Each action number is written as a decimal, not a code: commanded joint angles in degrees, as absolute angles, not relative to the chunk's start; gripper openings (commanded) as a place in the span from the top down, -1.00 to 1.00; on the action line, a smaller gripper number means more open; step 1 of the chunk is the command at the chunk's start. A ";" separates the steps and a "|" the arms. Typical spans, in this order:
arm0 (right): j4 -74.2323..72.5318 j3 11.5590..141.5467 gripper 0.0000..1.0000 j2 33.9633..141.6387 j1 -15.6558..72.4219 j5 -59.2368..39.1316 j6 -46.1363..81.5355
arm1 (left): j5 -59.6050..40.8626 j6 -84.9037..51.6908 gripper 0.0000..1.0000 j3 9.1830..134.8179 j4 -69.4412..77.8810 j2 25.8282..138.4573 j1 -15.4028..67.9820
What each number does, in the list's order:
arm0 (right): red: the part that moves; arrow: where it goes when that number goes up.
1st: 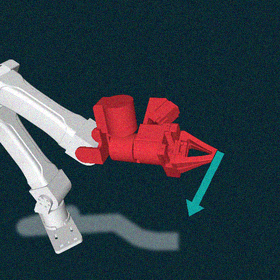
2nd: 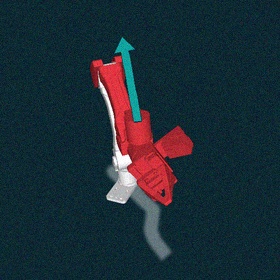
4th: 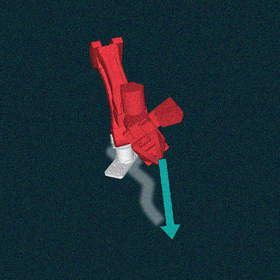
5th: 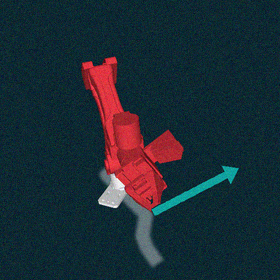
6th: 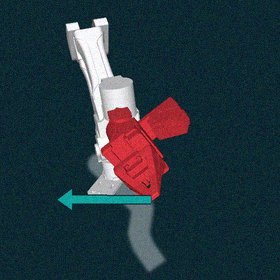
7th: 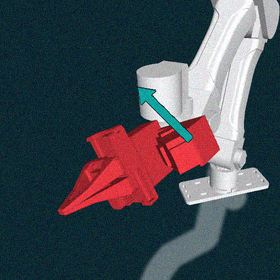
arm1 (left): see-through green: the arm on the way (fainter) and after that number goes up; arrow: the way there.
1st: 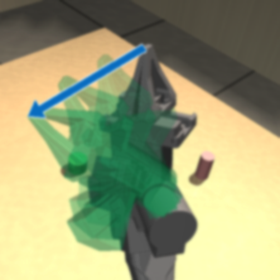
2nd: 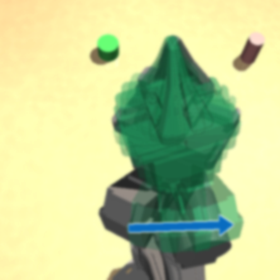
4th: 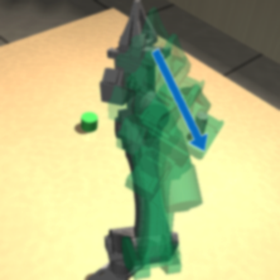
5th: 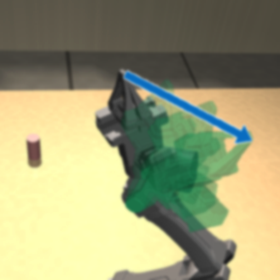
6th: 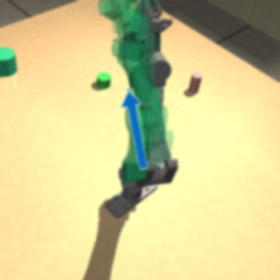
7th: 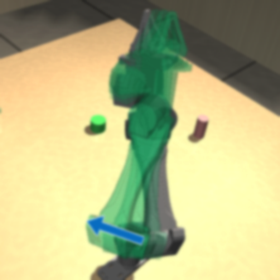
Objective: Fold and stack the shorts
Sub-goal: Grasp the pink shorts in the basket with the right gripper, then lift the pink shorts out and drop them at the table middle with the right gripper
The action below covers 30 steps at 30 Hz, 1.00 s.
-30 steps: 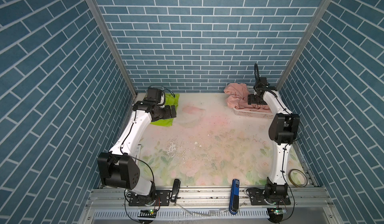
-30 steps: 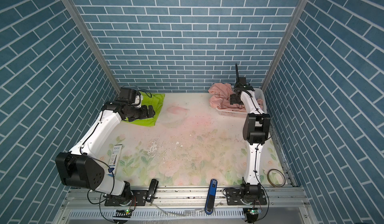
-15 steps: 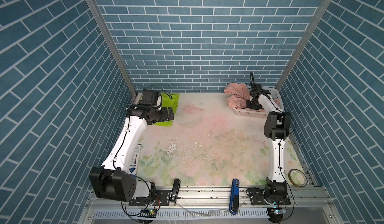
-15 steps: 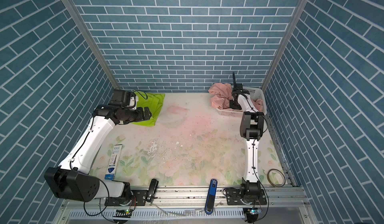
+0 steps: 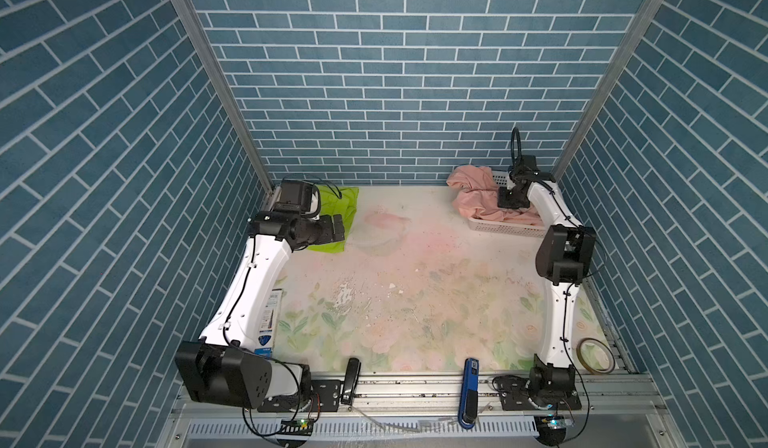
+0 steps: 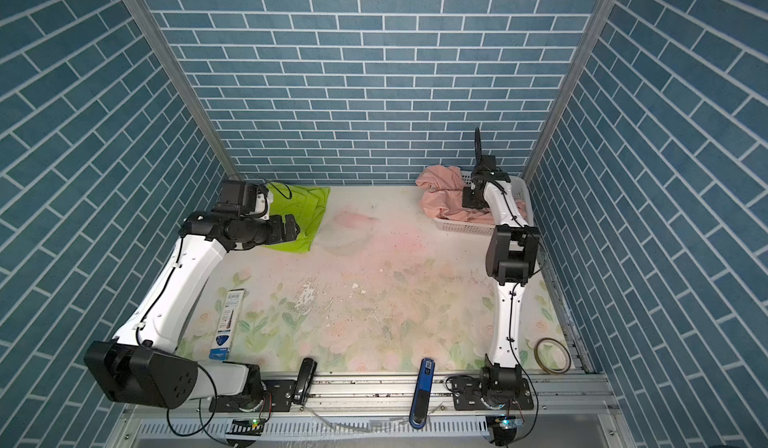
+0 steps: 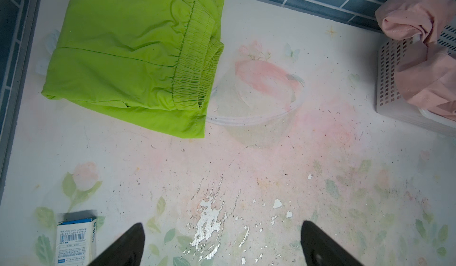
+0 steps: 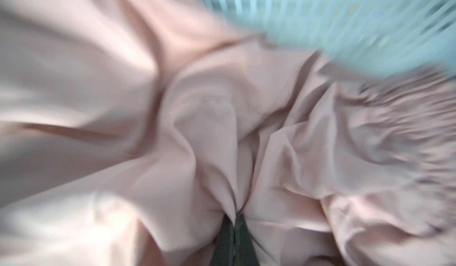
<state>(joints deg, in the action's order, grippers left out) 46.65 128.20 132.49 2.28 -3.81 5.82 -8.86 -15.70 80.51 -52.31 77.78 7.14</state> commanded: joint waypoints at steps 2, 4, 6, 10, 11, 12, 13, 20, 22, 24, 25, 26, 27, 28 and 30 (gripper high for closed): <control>43.11 127.57 1.00 120.43 4.60 -10.31 7.95 | -9.38 -14.68 -0.99 79.23 -51.42 77.58 6.77; 42.16 127.01 1.00 117.82 5.63 -10.37 8.00 | -9.60 -14.69 -0.99 78.99 -51.24 77.65 6.77; 41.92 127.13 1.00 115.56 6.70 -9.92 8.00 | -9.47 -14.64 -0.99 78.88 -51.24 77.46 6.77; 42.17 128.75 1.00 112.43 9.05 -9.88 8.00 | -9.26 -14.51 -0.99 78.40 -50.64 76.93 6.77; 42.32 129.93 1.00 111.80 9.83 -10.42 7.83 | -9.06 -14.50 -0.99 78.35 -50.54 76.91 6.77; 42.89 131.47 1.00 111.31 10.64 -11.23 7.67 | -8.81 -14.50 -0.99 78.39 -50.45 76.99 6.77; 43.46 133.22 1.00 110.91 11.33 -11.87 7.65 | -8.72 -14.45 -0.99 78.47 -50.49 77.00 6.76; 52.61 146.57 1.00 108.60 19.21 -18.68 8.49 | -7.86 -12.73 -0.99 80.38 -51.47 76.01 6.68; 54.16 144.49 1.00 106.76 22.20 -21.04 9.73 | -7.46 -11.69 -0.99 81.30 -52.26 75.52 6.68; 56.75 142.38 1.00 106.00 25.09 -25.62 10.92 | -7.14 -10.61 -0.99 82.36 -53.28 74.94 6.68; 58.52 142.10 1.00 106.07 26.18 -27.65 11.30 | -6.82 -10.26 -0.99 82.83 -53.79 74.67 6.68; 59.92 141.25 1.00 106.08 27.73 -29.07 11.84 | -6.67 -9.90 -0.99 83.45 -54.36 74.38 6.68; 60.27 139.62 1.00 105.85 29.03 -29.98 11.95 | -6.81 -9.89 -0.99 83.96 -54.90 74.11 6.60; 60.42 137.29 1.00 105.51 30.52 -31.29 11.66 | -7.01 -10.08 -0.99 84.27 -54.93 73.46 6.50; 57.86 130.85 1.00 104.83 32.04 -33.03 12.83 | -8.12 -10.28 -0.99 84.46 -54.36 72.40 6.50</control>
<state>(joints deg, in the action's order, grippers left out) 55.75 136.73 104.38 30.59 -26.87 10.26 -7.73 -11.44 82.78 -52.97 74.46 6.98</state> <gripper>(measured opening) 0.043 0.997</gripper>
